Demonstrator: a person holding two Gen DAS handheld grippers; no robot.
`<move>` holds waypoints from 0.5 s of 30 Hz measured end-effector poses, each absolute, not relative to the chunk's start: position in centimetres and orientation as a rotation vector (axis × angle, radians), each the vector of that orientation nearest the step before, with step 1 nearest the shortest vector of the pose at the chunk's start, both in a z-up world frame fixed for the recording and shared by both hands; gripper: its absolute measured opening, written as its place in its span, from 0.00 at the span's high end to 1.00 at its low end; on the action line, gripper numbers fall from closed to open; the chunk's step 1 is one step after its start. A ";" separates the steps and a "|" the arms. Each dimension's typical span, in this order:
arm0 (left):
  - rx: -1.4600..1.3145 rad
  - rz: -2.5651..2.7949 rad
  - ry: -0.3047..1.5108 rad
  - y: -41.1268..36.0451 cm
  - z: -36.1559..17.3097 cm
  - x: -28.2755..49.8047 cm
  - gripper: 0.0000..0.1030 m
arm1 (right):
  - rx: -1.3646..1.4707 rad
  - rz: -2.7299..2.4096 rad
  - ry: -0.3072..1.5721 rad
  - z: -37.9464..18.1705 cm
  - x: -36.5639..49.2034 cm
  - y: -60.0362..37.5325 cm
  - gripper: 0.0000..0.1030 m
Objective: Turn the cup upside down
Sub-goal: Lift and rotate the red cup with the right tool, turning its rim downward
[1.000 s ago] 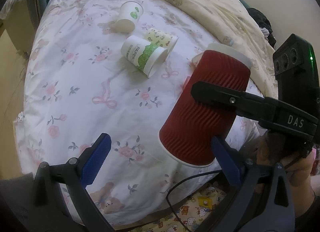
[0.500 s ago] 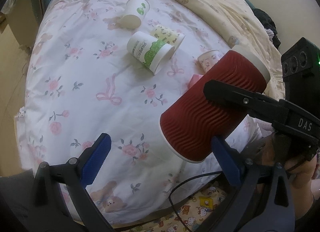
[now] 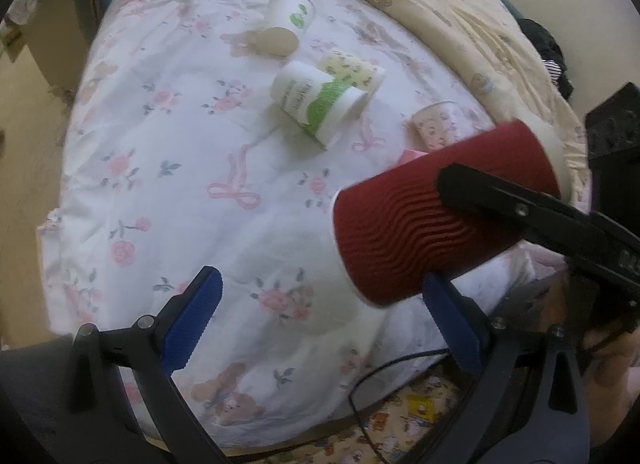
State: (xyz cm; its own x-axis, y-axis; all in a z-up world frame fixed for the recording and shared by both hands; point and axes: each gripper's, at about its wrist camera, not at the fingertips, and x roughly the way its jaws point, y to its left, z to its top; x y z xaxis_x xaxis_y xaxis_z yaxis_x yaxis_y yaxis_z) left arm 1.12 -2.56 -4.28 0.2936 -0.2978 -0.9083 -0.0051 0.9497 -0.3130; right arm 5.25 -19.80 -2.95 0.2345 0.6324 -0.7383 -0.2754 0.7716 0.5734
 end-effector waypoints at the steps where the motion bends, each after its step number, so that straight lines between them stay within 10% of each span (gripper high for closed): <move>1: -0.277 -0.197 1.264 -2.5 -4.3 1.1 0.04 | 0.347 0.641 1.176 -2.9 5.1 -19.6 0.29; 15: -0.196 -0.007 1.166 0.2 -3.0 0.8 0.04 | 0.299 0.631 1.167 -2.8 4.8 -19.1 0.29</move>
State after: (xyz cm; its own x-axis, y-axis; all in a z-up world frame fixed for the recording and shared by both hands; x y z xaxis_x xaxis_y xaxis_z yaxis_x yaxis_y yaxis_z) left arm 0.80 0.17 -2.95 0.3962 -0.1069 -0.9119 -0.0961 0.9829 -0.1570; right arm 4.76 -19.15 -2.81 0.2478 0.6031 -0.7582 -0.3048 0.7914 0.5299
